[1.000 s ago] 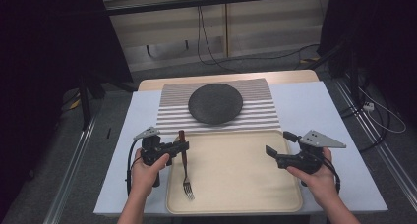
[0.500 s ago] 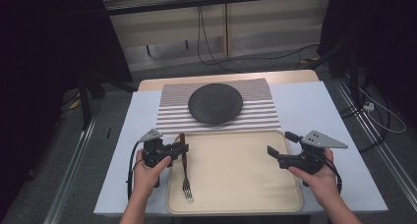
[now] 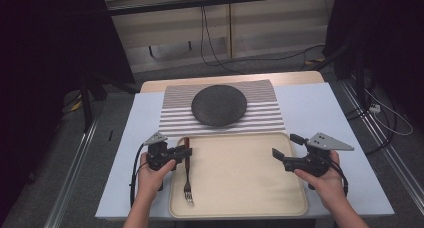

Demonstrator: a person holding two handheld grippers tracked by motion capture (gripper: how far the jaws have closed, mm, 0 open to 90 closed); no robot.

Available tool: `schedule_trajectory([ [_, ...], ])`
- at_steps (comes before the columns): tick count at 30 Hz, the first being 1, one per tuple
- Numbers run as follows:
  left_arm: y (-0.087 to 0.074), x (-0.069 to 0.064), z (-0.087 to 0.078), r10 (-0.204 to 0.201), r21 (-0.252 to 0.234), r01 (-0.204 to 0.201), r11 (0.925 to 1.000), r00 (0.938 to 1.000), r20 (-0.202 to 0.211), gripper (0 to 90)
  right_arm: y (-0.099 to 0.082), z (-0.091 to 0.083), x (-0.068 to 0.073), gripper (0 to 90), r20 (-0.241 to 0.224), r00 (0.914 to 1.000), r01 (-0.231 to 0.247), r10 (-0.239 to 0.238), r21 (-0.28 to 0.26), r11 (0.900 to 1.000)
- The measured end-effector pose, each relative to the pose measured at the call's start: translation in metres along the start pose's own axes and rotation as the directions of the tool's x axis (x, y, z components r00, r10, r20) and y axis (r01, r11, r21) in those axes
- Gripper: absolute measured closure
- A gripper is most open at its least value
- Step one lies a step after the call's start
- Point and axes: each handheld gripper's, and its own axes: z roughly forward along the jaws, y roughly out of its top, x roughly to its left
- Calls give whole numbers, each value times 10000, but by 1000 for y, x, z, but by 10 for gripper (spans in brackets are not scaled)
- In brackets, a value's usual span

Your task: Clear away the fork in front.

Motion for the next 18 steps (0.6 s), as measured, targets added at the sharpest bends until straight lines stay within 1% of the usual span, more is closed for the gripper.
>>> schedule_trajectory([
  [3,-2,1,2,14,165,-13,9999,10000,-84,645,-1,0,0,135,-66,9999,-84,84,-26,10000],
  [8,-4,4,2,-87,194,90,9998,9999,-136,645,-1,0,0,136,-67,9999,-109,109,-1,9999],
  [10,-5,5,1,-157,243,165,9996,9994,-295,641,-1,0,0,136,-73,9999,-80,80,-30,10000],
  [12,-6,7,1,-118,269,132,9996,9987,-502,616,-1,1,0,135,-190,9997,-127,127,-23,9999],
  [13,-6,7,0,-169,207,181,9996,9982,-568,604,-2,1,0,135,-237,9996,-175,175,-29,9998],
  [15,-5,7,-1,-208,95,214,9997,9979,-620,565,-2,2,0,135,-235,9996,-176,176,3,9998],
  [18,-5,7,-4,-97,135,108,9999,9972,-742,551,-2,2,-1,135,-239,9996,-171,171,-5,9999],
])
